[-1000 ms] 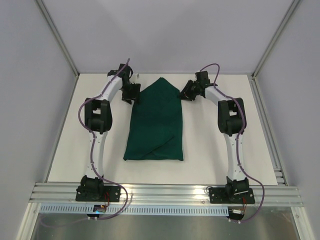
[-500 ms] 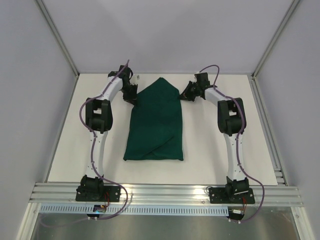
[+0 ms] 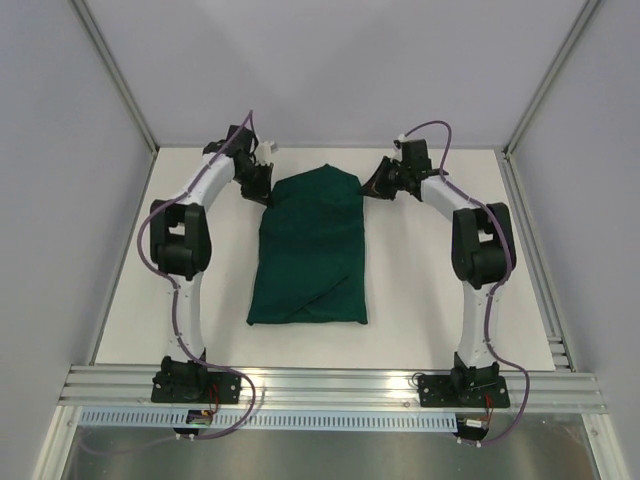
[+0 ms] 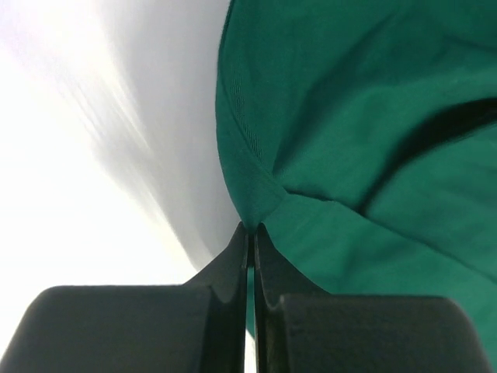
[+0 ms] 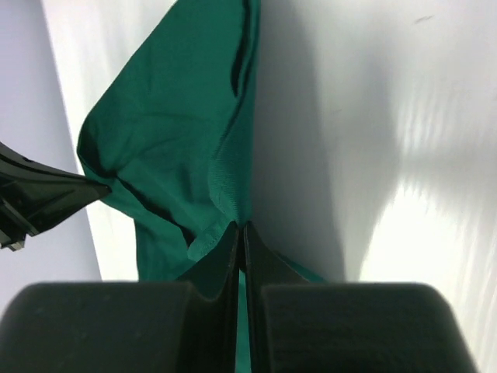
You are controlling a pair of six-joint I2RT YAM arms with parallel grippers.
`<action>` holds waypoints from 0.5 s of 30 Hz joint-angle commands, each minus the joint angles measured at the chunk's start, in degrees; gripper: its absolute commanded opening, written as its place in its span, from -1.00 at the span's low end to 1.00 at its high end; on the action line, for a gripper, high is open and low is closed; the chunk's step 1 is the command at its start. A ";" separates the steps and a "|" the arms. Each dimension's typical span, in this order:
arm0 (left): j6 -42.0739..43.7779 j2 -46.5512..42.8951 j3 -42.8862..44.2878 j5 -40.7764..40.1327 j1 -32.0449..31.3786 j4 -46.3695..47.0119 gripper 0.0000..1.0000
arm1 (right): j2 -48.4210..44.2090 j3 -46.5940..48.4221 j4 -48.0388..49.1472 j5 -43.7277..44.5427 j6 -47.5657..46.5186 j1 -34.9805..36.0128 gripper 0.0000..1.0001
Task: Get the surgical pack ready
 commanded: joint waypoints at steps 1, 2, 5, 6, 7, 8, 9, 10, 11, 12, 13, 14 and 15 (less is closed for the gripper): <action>3.96 -13.15 -4.20 4.59 -0.13 2.64 -1.00 | -10.79 -5.08 3.75 -1.99 -1.72 0.93 -0.99; 4.76 -15.10 -5.96 5.04 -0.13 2.73 -1.00 | -14.99 -9.11 4.71 -1.99 -1.80 1.02 -0.99; 6.60 -22.57 -13.86 7.50 -0.13 3.87 -1.00 | -23.16 -17.19 5.51 -1.64 -2.07 1.63 -0.99; 7.39 -24.33 -17.89 8.20 -0.13 3.96 -1.00 | -25.20 -19.15 5.51 -1.11 -2.50 2.33 -0.99; 8.01 -27.83 -20.02 9.69 -0.13 3.70 -1.00 | -27.57 -20.99 5.43 -0.76 -2.77 2.77 -0.99; 9.76 -29.60 -22.13 10.40 -0.13 3.61 -1.00 | -29.60 -23.28 5.43 -0.50 -2.86 3.30 -0.99; 10.99 -31.45 -26.32 10.93 -0.13 3.44 -1.00 | -33.62 -27.30 5.60 -0.06 -3.03 4.35 -0.99; 11.96 -34.77 -28.54 11.97 -0.13 3.17 -1.00 | -35.49 -29.69 5.69 0.21 -2.77 4.79 -0.99; 13.19 -36.37 -32.91 12.16 -0.13 3.26 -1.00 | -37.34 -31.72 6.04 0.73 -2.51 5.23 -0.99; 15.20 -37.78 -34.87 12.25 -0.13 3.26 -1.00 | -41.01 -36.09 6.39 1.78 -2.25 6.02 -0.99; 16.53 -40.23 -36.81 12.25 -0.13 3.26 -1.00 | -42.52 -38.13 6.83 2.49 -1.20 6.55 -0.99; 17.76 -41.30 -38.74 12.42 -0.13 3.17 -1.00 | -44.28 -39.98 7.44 3.02 -0.93 7.16 -0.99; 20.99 -42.35 -42.33 13.03 -0.13 3.34 -1.00 | -45.69 -43.65 7.97 4.50 -0.58 8.47 -0.99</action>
